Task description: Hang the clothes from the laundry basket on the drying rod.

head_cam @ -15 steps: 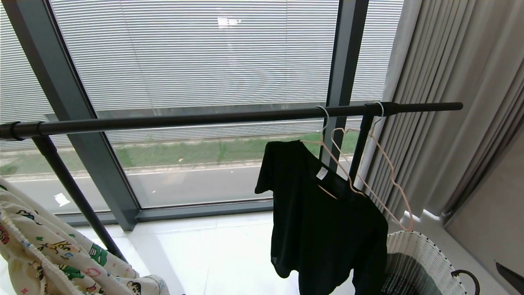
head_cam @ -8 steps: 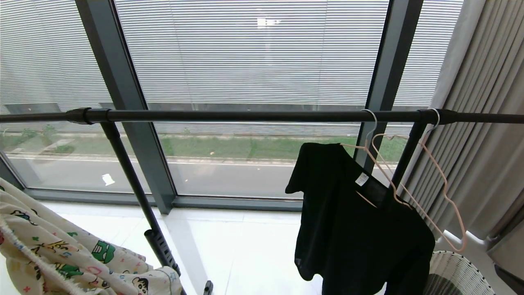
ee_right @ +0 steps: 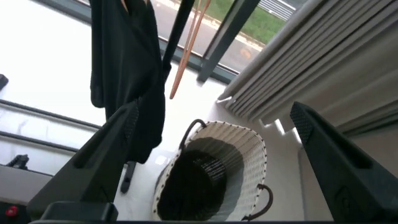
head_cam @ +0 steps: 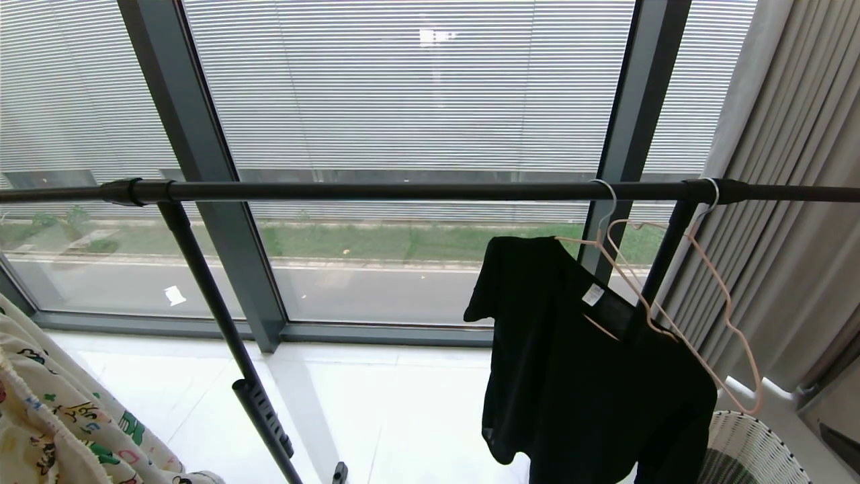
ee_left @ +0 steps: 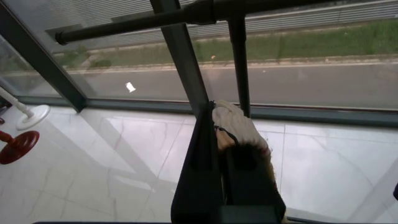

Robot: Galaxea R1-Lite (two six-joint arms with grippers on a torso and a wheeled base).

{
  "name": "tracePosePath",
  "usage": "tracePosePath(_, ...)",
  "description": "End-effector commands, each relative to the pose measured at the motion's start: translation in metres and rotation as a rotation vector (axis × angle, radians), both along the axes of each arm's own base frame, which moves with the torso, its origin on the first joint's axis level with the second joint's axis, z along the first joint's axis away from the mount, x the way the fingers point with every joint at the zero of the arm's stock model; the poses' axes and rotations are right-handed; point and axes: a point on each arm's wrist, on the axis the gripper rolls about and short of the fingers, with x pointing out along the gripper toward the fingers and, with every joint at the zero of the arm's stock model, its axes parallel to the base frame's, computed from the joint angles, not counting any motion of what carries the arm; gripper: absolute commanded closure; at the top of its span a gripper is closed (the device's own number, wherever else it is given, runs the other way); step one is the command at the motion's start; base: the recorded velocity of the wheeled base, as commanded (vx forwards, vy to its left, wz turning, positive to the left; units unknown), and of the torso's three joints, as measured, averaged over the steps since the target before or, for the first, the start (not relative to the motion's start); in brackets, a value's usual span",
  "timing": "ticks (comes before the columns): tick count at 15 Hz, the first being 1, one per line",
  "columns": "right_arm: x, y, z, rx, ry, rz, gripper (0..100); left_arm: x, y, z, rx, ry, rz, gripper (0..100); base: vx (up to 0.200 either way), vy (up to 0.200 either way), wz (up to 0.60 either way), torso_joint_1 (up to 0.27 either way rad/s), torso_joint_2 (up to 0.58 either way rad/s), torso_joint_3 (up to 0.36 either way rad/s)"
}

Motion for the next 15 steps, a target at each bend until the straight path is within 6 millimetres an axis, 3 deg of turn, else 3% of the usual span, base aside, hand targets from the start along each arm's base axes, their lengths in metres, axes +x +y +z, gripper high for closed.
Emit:
tracePosePath(1,0.009,0.002,0.014,0.066,0.001,-0.020,0,0.000,0.000,0.000,-0.001,-0.001,0.000,100,0.000,0.000,0.00,0.000,0.00,0.000)
tracePosePath(4,0.039,0.008,0.040,0.123,0.022,-0.041,0,-0.001,0.000,0.001,-0.002,-0.004,0.000,100,0.000,0.000,0.00,0.000,0.00,0.000)
tracePosePath(6,0.068,0.011,0.045,0.110,0.078,-0.076,0,-0.001,0.000,0.001,-0.002,-0.006,0.000,100,0.000,0.000,0.00,0.000,0.00,0.000)
tracePosePath(10,0.117,0.016,0.038,0.115,0.195,-0.114,0,0.001,0.000,0.004,-0.006,-0.047,0.000,100,0.000,0.000,0.00,0.000,0.00,0.000)
tracePosePath(13,0.152,0.021,0.025,0.239,0.204,-0.166,0,0.000,0.000,0.004,-0.006,-0.052,0.002,100,0.000,0.000,0.00,0.000,0.00,0.000)
tracePosePath(15,0.163,0.023,0.018,0.242,0.219,-0.171,0,0.000,0.000,0.005,-0.005,-0.053,0.002,100,0.000,0.000,0.00,0.000,0.00,0.000)
